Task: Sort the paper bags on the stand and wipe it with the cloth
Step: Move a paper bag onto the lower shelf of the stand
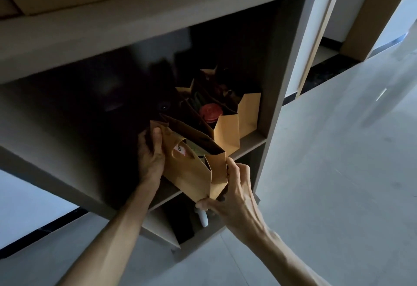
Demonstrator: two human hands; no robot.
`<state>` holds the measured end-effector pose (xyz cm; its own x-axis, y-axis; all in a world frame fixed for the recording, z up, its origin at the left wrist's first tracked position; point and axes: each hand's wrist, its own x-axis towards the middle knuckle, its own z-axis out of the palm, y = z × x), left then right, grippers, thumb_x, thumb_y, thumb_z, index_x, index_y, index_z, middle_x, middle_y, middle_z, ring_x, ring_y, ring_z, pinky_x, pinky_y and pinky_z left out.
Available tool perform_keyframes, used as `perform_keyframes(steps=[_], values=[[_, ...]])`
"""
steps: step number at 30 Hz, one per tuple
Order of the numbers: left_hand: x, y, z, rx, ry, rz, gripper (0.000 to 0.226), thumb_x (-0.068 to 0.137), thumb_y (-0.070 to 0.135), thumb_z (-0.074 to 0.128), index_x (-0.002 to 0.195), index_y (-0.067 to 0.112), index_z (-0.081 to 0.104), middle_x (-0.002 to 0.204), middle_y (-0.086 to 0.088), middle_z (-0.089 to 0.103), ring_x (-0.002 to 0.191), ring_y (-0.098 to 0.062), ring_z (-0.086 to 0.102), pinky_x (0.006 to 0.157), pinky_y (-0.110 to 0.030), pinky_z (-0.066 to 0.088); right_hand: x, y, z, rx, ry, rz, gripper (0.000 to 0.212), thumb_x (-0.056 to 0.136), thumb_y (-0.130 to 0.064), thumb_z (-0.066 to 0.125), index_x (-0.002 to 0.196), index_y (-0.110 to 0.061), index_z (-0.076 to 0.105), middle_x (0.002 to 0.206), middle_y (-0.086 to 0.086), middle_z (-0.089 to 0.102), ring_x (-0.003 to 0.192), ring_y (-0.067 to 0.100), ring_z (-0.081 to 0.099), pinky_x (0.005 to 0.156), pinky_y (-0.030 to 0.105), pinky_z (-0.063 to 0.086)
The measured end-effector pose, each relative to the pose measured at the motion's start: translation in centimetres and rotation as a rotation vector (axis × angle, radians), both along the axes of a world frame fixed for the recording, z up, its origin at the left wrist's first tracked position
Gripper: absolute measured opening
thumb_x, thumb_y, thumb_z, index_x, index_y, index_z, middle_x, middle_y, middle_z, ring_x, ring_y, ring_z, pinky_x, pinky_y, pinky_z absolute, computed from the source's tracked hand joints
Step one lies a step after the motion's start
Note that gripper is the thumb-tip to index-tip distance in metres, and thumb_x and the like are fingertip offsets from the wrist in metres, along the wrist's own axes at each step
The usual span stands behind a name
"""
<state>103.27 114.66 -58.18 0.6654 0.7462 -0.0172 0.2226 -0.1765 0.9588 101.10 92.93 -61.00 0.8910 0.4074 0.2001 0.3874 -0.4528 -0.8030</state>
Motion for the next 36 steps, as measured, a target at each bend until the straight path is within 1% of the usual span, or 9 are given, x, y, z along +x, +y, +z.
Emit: perform_keyframes(steps=[3, 6, 10, 14, 18, 21, 24, 32, 36], values=[[-0.3, -0.3, -0.5, -0.025, -0.110, 0.059, 0.050, 0.090, 0.057, 0.047, 0.124, 0.022, 0.051, 0.121, -0.005, 0.060, 0.109, -0.020, 0.059, 0.087, -0.032, 0.047, -0.5, 0.0, -0.7, 0.060, 0.011, 0.006, 0.096, 0.068, -0.060, 0.079, 0.140, -0.041, 0.019, 0.120, -0.019, 0.028, 0.108, 0.002, 0.040, 0.082, 0.015, 0.052], [-1.0, -0.4, -0.5, -0.083, -0.166, 0.085, 0.034, 0.091, 0.044, 0.055, 0.115, 0.022, 0.050, 0.115, -0.004, 0.059, 0.098, -0.014, 0.060, 0.079, -0.027, 0.048, -1.0, -0.2, -1.0, 0.128, 0.144, 0.023, 0.066, 0.075, -0.048, 0.080, 0.119, -0.055, 0.032, 0.119, -0.021, 0.050, 0.104, 0.002, 0.059, 0.078, 0.020, 0.057], [-1.6, -0.8, -0.6, -0.148, -0.220, 0.104, 0.029, 0.089, 0.036, 0.061, 0.110, 0.022, 0.047, 0.104, 0.002, 0.060, 0.091, -0.008, 0.061, 0.082, -0.030, 0.050, -0.8, 0.1, -0.7, -0.002, 0.033, 0.188, 0.025, 0.086, -0.047, 0.067, 0.101, -0.037, 0.049, 0.112, -0.022, 0.053, 0.099, 0.005, 0.058, 0.073, 0.020, 0.055], [-0.9, 0.0, -1.3, -0.255, -0.164, 0.041, 0.036, 0.086, 0.054, 0.057, 0.111, 0.029, 0.050, 0.109, -0.001, 0.063, 0.098, -0.013, 0.062, 0.087, -0.039, 0.048, 0.7, 1.1, 0.0, -0.059, 0.027, 0.283, 0.037, 0.085, -0.054, 0.064, 0.108, -0.031, 0.048, 0.115, -0.017, 0.052, 0.098, 0.006, 0.054, 0.074, 0.021, 0.053], [0.8, 1.5, -1.1, -0.211, -0.140, -0.023, 0.016, 0.092, 0.034, 0.059, 0.104, 0.031, 0.051, 0.106, 0.008, 0.060, 0.102, -0.015, 0.060, 0.094, -0.050, 0.050, 3.1, 2.2, 0.7, -0.098, -0.001, 0.314, 0.041, 0.087, -0.063, 0.055, 0.110, -0.030, 0.046, 0.113, -0.010, 0.055, 0.097, 0.011, 0.057, 0.077, 0.033, 0.055], [1.6, 2.2, -0.8, -0.218, -0.090, -0.089, 0.027, 0.094, 0.019, 0.057, 0.114, 0.034, 0.049, 0.107, 0.013, 0.056, 0.111, -0.017, 0.055, 0.098, -0.045, 0.047, 4.8, 2.9, 1.4, -0.189, -0.033, 0.330, 0.048, 0.083, -0.072, 0.049, 0.110, -0.033, 0.047, 0.111, -0.013, 0.059, 0.098, 0.009, 0.057, 0.087, 0.039, 0.050], [2.4, 2.6, -0.1, -0.225, -0.058, -0.133, 0.036, 0.097, 0.014, 0.048, 0.131, 0.026, 0.047, 0.125, 0.003, 0.055, 0.122, -0.020, 0.050, 0.100, -0.041, 0.044, 6.2, 3.5, 2.4, -0.297, -0.065, 0.356, 0.049, 0.083, -0.074, 0.049, 0.111, -0.034, 0.049, 0.111, -0.016, 0.062, 0.098, 0.004, 0.058, 0.097, 0.039, 0.042], [2.9, 3.1, 1.0, -0.274, -0.067, -0.178, 0.061, 0.093, 0.063, 0.031, 0.144, 0.029, 0.038, 0.144, -0.002, 0.046, 0.130, -0.021, 0.045, 0.103, -0.043, 0.040, 7.2, 4.4, 3.1, -0.347, -0.026, 0.399, 0.049, 0.084, -0.072, 0.053, 0.116, -0.035, 0.051, 0.118, -0.019, 0.057, 0.109, 0.005, 0.053, 0.105, 0.035, 0.033], [1.0, 2.6, 2.3, -0.193, -0.046, -0.092, 0.056, 0.095, 0.055, 0.040, 0.140, 0.022, 0.042, 0.135, -0.002, 0.052, 0.116, -0.018, 0.056, 0.100, -0.040, 0.045, 6.3, 3.2, 4.1, -0.274, 0.065, 0.424, 0.046, 0.085, -0.066, 0.056, 0.113, -0.030, 0.057, 0.111, -0.013, 0.062, 0.099, 0.005, 0.060, 0.088, 0.034, 0.053]])
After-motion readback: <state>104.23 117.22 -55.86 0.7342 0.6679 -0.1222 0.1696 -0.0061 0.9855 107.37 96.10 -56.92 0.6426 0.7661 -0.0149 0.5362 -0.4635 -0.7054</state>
